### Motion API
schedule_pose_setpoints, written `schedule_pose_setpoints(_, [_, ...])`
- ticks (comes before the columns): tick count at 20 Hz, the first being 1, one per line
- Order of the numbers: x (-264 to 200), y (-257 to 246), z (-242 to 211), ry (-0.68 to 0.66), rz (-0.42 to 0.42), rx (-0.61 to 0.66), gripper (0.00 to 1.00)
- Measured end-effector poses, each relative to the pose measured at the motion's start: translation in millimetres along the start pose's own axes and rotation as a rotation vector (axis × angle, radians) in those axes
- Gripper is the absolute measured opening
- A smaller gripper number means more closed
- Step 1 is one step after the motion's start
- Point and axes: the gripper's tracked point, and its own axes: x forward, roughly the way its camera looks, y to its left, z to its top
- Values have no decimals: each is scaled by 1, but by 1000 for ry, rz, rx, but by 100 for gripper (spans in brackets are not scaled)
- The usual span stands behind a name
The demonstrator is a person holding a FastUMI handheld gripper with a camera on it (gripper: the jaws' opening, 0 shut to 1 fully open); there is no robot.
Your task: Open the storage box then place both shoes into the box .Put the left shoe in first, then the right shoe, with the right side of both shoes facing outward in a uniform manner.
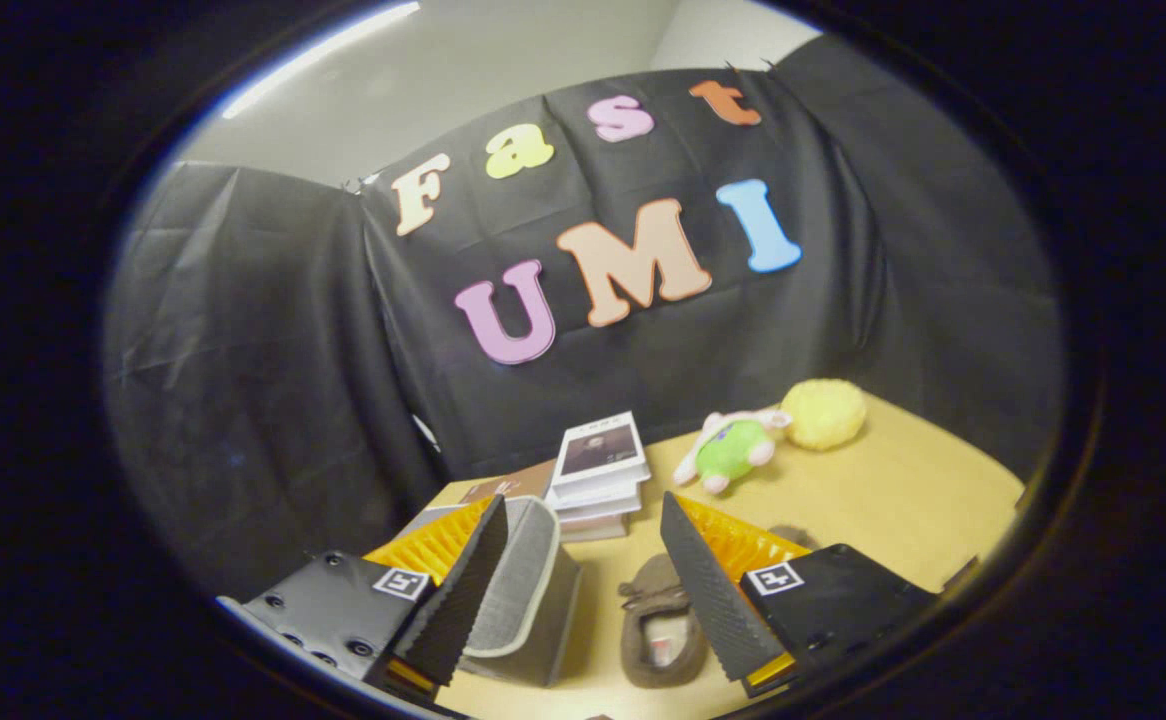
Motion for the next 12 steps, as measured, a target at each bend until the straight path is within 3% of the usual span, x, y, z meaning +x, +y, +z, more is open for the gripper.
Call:
schedule_pose_setpoints(3, [5, 1, -23, 86, 17, 187, 100])
schedule_pose_setpoints(6, [11, -1, -48, 159, 28, 286, 100])
schedule_pose_setpoints(12, [7, 19, -97, 349, 134, 559, 100])
